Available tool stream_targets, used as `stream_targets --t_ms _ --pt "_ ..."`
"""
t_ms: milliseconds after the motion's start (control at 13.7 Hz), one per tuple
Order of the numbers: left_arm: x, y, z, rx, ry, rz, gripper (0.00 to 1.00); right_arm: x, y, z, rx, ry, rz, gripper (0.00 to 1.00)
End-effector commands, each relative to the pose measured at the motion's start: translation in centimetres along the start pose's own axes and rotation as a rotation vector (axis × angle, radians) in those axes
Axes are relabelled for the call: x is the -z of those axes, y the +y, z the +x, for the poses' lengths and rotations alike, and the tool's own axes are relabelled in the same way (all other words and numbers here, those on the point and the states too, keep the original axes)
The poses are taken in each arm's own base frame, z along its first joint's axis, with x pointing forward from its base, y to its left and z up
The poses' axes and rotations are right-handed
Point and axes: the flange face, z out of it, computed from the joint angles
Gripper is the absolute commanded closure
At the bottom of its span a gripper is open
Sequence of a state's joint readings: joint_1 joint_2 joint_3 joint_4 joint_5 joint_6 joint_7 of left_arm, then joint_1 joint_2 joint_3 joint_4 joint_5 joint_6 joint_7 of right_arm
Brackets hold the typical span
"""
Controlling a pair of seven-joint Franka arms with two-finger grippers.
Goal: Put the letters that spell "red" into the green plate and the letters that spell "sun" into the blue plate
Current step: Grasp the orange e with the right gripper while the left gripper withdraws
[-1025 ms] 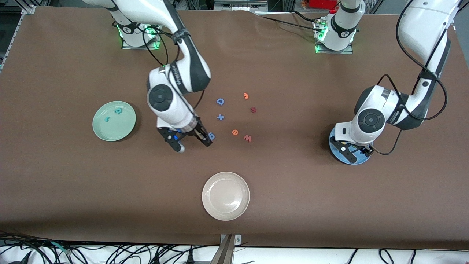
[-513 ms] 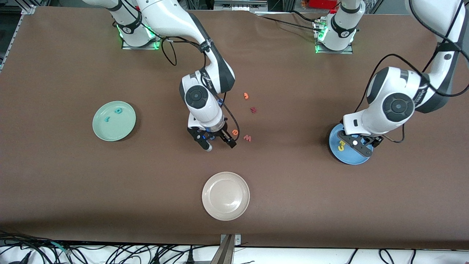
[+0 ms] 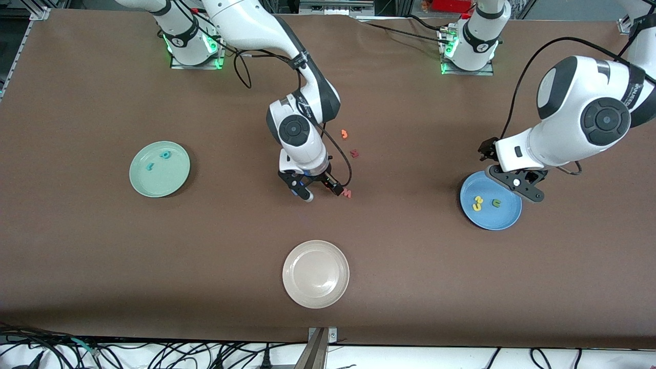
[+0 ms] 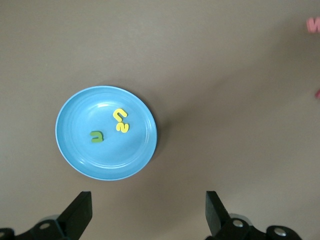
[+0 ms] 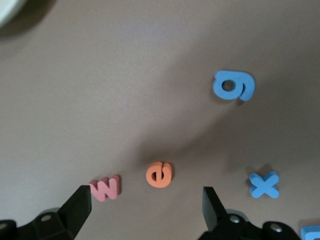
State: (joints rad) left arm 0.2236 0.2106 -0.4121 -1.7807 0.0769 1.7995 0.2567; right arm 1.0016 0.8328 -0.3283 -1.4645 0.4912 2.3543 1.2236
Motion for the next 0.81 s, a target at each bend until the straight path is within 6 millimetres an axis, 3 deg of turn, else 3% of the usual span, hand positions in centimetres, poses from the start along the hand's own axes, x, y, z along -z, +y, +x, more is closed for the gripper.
stream_targets --t_ms 0,220,366,439,659,732 --pt "1.8 1.6 -0.6 0.179 0.022 -0.003 0.0 -1.6 -0.1 -0.3 0.005 0.023 -0.016 0.02" --pt "5.7 4.5 -2.3 0.341 0.076 0.037 0.0 -2.6 0.1 -0.6 -0.005 0.027 -0.027 0.06" --pt "5.7 6.3 -1.7 0.393 0.078 0.032 0.0 -3.2 0.3 -0.9 -0.006 0.027 -0.032 0.2" --pt "5.7 6.3 -1.6 0.383 0.078 0.041 0.0 -3.3 0.3 -1.1 -0.013 0.03 -0.027 0.2" --pt "7.2 3.4 -0.9 0.372 0.117 0.028 0.0 -4.1 0.2 -1.2 -0.016 0.046 -0.003 0.21" --pt "7.1 0.8 -0.8 0.396 0.12 0.012 0.0 -4.2 0.2 -1.3 -0.016 0.046 -0.003 0.24"
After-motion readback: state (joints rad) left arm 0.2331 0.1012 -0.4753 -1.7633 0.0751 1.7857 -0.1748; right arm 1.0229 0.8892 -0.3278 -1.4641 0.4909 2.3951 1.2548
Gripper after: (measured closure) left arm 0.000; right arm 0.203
